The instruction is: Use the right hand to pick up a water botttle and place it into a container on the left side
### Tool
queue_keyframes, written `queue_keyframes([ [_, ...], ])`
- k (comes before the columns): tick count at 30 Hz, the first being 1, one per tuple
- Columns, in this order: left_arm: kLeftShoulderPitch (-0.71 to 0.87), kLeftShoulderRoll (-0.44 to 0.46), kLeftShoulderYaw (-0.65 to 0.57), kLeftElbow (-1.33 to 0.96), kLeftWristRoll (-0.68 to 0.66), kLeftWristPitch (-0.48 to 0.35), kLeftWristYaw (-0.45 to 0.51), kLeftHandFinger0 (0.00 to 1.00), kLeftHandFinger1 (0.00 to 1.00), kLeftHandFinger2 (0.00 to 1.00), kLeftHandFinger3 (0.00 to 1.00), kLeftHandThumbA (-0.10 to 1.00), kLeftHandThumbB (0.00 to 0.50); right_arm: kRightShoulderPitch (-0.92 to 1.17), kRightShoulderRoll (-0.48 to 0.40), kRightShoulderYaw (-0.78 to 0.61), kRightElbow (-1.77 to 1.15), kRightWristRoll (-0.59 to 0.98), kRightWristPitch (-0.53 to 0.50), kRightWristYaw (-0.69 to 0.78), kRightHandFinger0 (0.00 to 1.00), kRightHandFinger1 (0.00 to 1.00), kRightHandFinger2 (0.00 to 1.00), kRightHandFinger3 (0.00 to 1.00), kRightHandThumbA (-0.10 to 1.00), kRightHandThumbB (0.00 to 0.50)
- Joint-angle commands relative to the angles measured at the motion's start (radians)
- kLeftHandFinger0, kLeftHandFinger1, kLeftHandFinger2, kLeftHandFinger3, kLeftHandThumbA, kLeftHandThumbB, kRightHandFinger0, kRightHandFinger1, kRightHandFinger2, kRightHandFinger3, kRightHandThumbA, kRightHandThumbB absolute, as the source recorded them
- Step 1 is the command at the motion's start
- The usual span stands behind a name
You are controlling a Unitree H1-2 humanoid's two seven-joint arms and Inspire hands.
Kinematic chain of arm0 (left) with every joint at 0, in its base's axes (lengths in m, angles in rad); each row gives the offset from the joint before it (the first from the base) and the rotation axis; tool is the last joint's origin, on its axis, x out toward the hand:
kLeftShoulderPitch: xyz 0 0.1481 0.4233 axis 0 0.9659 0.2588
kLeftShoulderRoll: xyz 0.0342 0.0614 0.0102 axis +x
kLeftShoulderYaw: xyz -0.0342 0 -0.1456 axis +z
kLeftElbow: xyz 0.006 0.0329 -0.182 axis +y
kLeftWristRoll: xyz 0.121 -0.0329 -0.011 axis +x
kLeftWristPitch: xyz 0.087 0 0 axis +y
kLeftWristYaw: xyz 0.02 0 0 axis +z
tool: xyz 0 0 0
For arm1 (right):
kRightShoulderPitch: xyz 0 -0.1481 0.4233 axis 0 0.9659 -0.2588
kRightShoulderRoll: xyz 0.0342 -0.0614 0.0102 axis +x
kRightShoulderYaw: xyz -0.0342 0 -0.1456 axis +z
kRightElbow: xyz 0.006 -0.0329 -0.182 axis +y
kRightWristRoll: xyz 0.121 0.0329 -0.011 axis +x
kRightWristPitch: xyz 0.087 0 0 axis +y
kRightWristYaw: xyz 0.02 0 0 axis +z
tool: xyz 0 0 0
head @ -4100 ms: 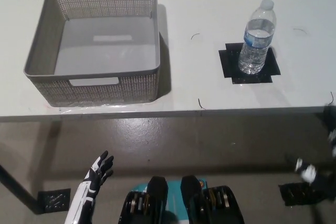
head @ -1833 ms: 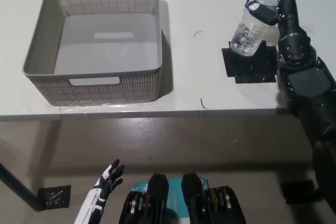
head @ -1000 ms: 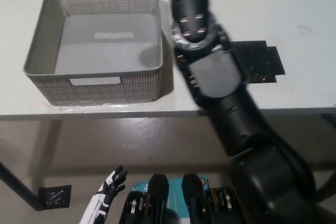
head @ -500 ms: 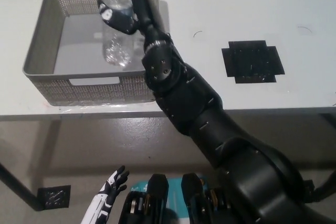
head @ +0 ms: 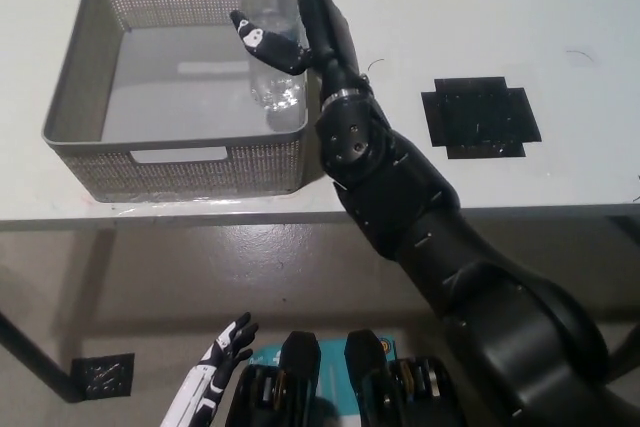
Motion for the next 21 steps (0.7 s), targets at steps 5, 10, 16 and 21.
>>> queue_keyframes([
  [5,-0.013,0.013,-0.010,-0.017,-0.013,-0.017,-0.028,1.00,1.00,1.00,1.00,1.00,0.258,-0.005,-0.049,0.016,-0.212,-0.024,-0.013,0.053,1.00,1.00,1.00,1.00,1.00,0.423],
  [10,-0.005,0.010,-0.013,-0.012,-0.008,-0.023,-0.027,1.00,1.00,1.00,1.00,1.00,0.279,0.073,-0.112,-0.010,-0.513,-0.004,0.065,0.126,1.00,1.00,1.00,1.00,0.99,0.423],
  [16,0.018,0.008,-0.012,-0.009,-0.026,-0.024,-0.032,1.00,1.00,1.00,1.00,1.00,0.288,0.259,-0.220,-0.069,-1.039,0.064,0.221,0.236,1.00,1.00,1.00,1.00,1.00,0.454],
  [21,0.017,0.014,-0.013,-0.009,-0.013,-0.022,-0.032,1.00,1.00,1.00,1.00,1.00,0.296,0.416,-0.298,-0.122,-1.331,0.115,0.262,0.268,1.00,1.00,1.00,1.00,1.00,0.422],
])
